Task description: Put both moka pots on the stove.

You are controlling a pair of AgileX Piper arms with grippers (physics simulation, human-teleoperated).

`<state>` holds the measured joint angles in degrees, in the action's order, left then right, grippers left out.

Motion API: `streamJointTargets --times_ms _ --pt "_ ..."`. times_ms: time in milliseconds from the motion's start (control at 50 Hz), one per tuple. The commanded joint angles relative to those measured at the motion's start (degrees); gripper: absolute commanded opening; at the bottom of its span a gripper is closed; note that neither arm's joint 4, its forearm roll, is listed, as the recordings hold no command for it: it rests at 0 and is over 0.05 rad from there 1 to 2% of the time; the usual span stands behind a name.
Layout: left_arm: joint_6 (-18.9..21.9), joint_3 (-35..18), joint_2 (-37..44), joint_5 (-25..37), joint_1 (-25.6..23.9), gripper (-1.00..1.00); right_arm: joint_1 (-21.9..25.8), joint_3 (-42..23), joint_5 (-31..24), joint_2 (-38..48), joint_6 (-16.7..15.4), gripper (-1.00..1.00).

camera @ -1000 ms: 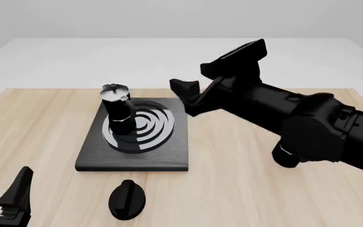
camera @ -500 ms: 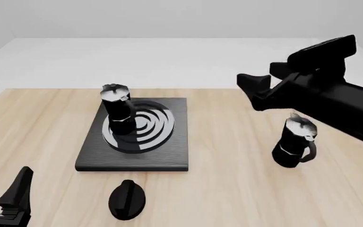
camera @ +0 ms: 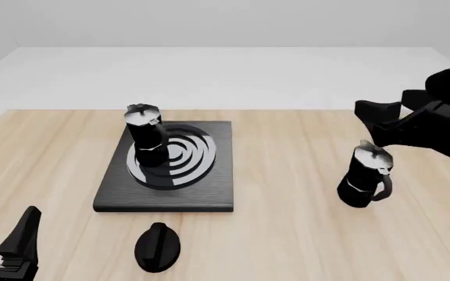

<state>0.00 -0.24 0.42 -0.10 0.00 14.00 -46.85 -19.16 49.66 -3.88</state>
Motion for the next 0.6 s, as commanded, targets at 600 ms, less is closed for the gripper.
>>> streamJointTargets --times_ms 600 --pt "0.0 0.0 0.0 0.0 0.0 1.0 -13.87 4.38 -4.31 -0.77 -1.54 1.0"
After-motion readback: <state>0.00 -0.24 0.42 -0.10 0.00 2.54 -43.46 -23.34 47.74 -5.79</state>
